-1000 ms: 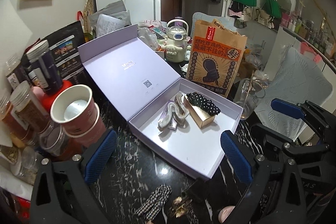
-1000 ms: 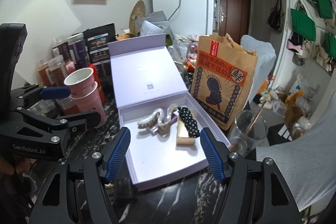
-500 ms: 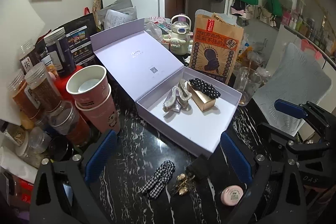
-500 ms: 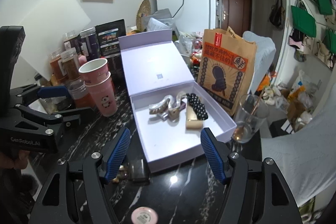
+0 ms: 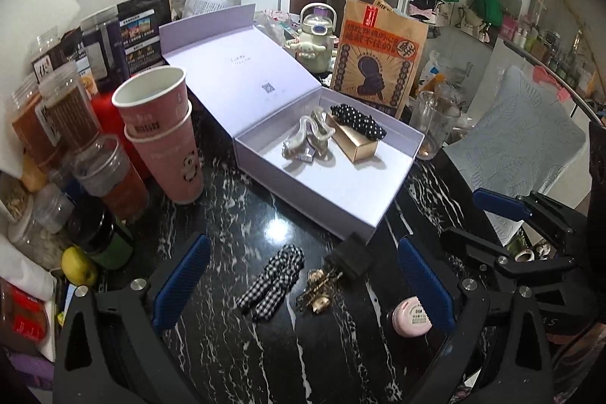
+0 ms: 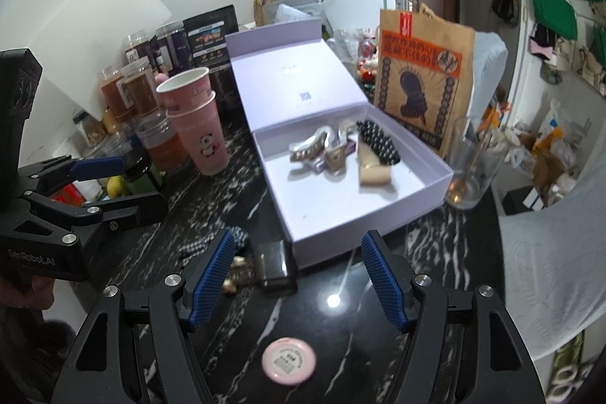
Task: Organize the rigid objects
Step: 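Withdraw both tools from the gift box back over the table, then grasp the gold claw clip with the left tool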
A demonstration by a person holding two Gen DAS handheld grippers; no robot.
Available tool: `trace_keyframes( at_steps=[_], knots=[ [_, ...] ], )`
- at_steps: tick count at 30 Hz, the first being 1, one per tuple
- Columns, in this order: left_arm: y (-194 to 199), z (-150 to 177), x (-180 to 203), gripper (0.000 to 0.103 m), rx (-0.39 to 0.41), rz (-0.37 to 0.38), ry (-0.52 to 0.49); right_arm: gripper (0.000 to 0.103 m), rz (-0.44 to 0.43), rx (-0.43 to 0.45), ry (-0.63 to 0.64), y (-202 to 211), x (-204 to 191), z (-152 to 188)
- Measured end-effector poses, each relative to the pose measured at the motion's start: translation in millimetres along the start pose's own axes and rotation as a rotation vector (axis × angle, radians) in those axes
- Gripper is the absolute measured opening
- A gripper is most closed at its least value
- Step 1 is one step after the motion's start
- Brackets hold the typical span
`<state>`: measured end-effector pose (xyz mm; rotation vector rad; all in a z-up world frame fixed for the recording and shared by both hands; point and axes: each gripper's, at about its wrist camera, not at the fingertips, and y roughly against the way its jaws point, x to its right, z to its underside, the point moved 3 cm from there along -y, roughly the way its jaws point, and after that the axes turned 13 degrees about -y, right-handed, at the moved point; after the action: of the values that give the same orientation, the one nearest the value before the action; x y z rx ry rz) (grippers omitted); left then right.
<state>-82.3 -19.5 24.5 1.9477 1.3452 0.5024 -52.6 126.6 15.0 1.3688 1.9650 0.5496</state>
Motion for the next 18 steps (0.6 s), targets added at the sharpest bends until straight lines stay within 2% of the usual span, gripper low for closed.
trace_keyframes(
  at_steps=[18],
  knots=[
    [-24.0,40.8,17.0,0.101,-0.048,0.034,-0.024,0.070,-0.004,-0.102,-0.071,-22.9,18.1,53.3]
  ],
)
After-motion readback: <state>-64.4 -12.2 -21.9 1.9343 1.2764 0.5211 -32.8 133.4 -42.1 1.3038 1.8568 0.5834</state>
